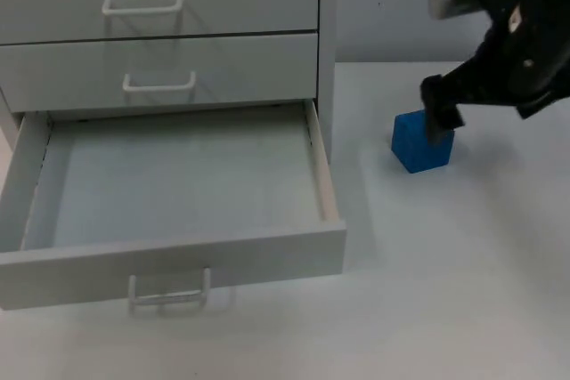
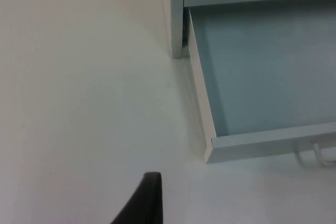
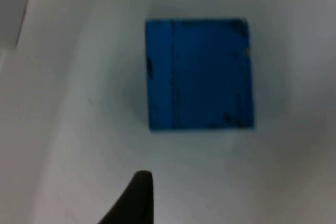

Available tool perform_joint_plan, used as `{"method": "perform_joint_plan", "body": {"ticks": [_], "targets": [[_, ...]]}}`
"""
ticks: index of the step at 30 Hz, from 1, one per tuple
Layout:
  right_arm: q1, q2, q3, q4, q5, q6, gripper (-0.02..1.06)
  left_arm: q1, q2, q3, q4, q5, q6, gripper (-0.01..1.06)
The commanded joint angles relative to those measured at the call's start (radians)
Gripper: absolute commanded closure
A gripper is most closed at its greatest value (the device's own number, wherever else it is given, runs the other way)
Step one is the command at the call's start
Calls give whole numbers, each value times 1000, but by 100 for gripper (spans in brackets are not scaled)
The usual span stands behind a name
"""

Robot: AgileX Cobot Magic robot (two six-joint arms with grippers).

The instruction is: Open the drawer with the left hand, place the block into the drawer with the right hand, then close the drawer with the left hand.

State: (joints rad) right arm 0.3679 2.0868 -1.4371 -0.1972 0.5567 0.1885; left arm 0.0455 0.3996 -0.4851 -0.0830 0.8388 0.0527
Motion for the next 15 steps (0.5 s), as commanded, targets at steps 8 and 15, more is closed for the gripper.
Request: {"method": "perform_joint_plan", "body": {"ticks": [8,15], "targets": [[6,126,-71,27,-159,6,0,3,-5,2,6,-10,-6,0],[6,145,-71,27,-210,6,3,3,-5,2,6,-14,-6,0]]}}
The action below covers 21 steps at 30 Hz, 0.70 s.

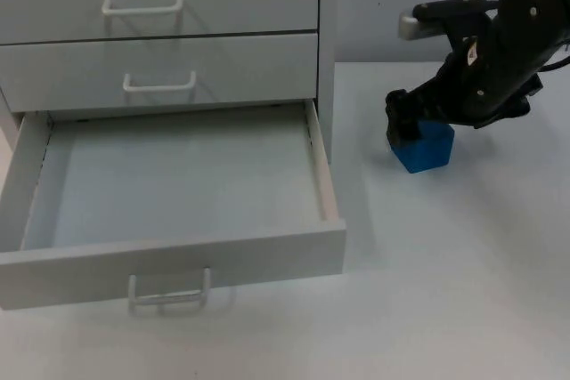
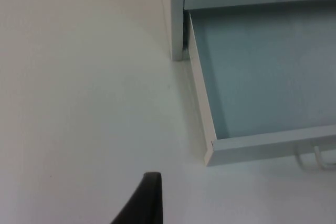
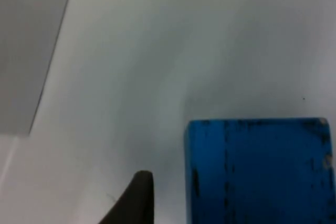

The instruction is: Open the drawer with the left hand, place the block into the drawer with the right hand, then close the drawer with the left hand.

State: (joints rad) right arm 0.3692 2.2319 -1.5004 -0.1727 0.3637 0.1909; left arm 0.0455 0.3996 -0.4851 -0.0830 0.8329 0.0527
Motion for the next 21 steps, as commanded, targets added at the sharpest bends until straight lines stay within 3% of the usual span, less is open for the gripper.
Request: {"method": "perform_joint_plan", "body": {"ticks": [1,2,4,6,7,9,10,17,21], "targets": [[4,0,-7,2,-17,4,8,3,-5,2,6,-8,-6,0],[4,0,-7,2,-17,4,8,3,-5,2,6,-8,-6,0],[4,0,-7,2,-12,4,27,3,-5,2,6,-8,-6,0],[4,0,-7,2,2,34,57,3,-5,2,6,-8,-6,0],[4,0,-7,2,2,34,57,3,-5,2,6,-8,-6,0],[4,0,-7,2,22,58,98,3,-5,2,6,-8,-6,0],[4,-5,-7,3,39,67,104,3,-5,2,6,-8,-6,0],[4,-93,-7,-7,187,66,104,3,-5,2,6,-8,-6,0],[4,-246,13,-7,291,66,104,3,-5,2,6,-8,-6,0]]}}
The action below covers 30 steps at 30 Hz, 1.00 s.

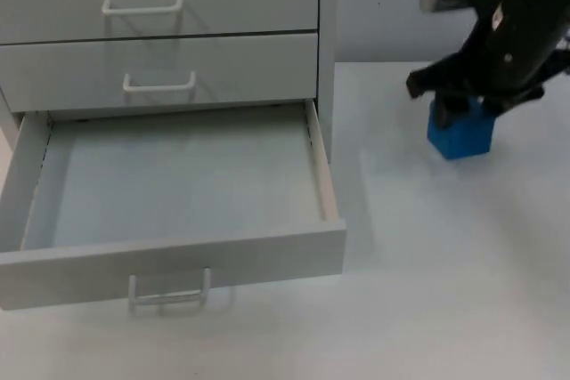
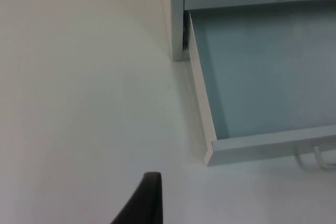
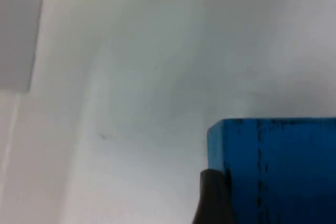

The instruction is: Open the drawer with the left hand, place the block into the drawer with the right hand, then close the drawer with the left hand.

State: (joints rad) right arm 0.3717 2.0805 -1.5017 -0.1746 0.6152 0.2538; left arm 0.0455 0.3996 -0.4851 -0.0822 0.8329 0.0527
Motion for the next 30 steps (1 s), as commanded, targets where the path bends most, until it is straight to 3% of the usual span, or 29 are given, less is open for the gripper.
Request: {"method": "perform_joint_plan", "body": {"ticks": [1,5,9,16,20,24,25,27,30], "targets": [[2,-95,15,-5,40,3,104,3,-5,2,5,-8,-6,0],[2,-222,111,1,14,27,104,3,-5,2,5,-6,-6,0],[2,-405,341,-2,-86,49,104,3,-5,2,5,-6,-6,0],[12,-489,466,5,-107,56,105,3,-5,2,5,-6,-6,0],[74,-489,466,-3,-104,85,105,3,-5,2,5,-8,-6,0],[264,-487,466,-18,-193,137,105,3,-5,2,5,-8,-6,0],[264,-487,466,-18,-193,137,105,3,-5,2,5,-8,-6,0],[344,-472,456,-82,-225,226,105,3,-5,2,5,-8,-6,0],[434,-431,415,-254,-225,401,105,3,-5,2,5,-8,-6,0]]}}
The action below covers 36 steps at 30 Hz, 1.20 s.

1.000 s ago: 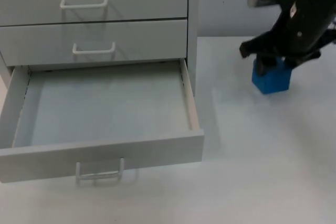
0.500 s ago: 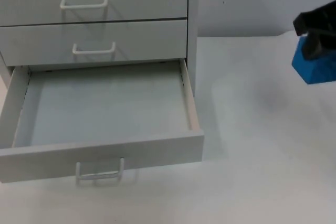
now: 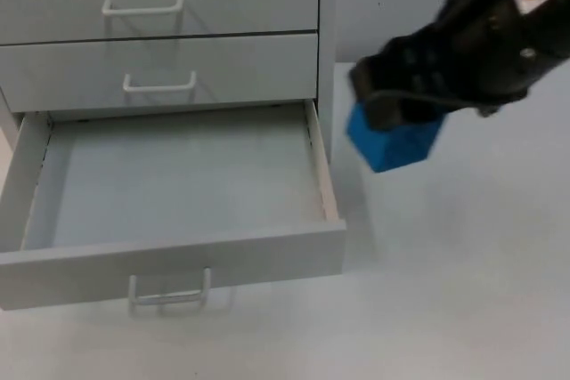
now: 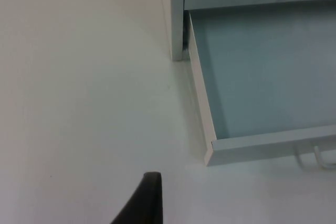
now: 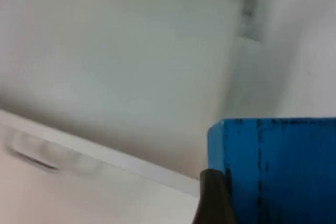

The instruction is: Open the drawer with the left hand, place the block into the drawer with the right hand, then close the drawer with the left hand.

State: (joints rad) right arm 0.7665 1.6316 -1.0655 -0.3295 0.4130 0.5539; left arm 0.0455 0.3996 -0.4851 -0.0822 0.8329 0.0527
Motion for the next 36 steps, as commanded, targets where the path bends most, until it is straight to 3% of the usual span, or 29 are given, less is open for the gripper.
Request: {"method": "perform_joint_plan", "body": {"ticks": [1,2,5,6,9,19,22,26,30,31,33,36], "targets": [[40,18,-21,-99,-23,100,105,3,-5,2,5,-8,-6,0],[84,53,-60,-230,-3,227,105,3,-5,2,1,-6,-6,0],[153,149,-142,-457,18,445,105,3,-5,2,2,-8,-6,0],[153,149,-142,-457,18,445,105,3,-5,2,2,-8,-6,0],[172,247,-218,-574,7,585,105,3,-5,2,2,-8,-6,0],[172,462,-357,-635,-7,703,105,3,-5,2,3,-8,-6,0],[172,535,-396,-691,-17,773,102,3,-5,2,3,-8,-6,0],[172,587,-432,-695,-17,792,88,3,-5,2,3,-8,-6,0],[172,619,-461,-695,-25,792,57,3,-5,2,3,-8,-6,0],[172,619,-461,-695,-25,792,57,3,-5,2,3,-8,-6,0],[172,620,-464,-695,-30,792,42,3,-12,2,3,-8,-6,0],[172,620,-467,-695,-32,792,34,3,-26,2,3,-8,-6,0]]}}
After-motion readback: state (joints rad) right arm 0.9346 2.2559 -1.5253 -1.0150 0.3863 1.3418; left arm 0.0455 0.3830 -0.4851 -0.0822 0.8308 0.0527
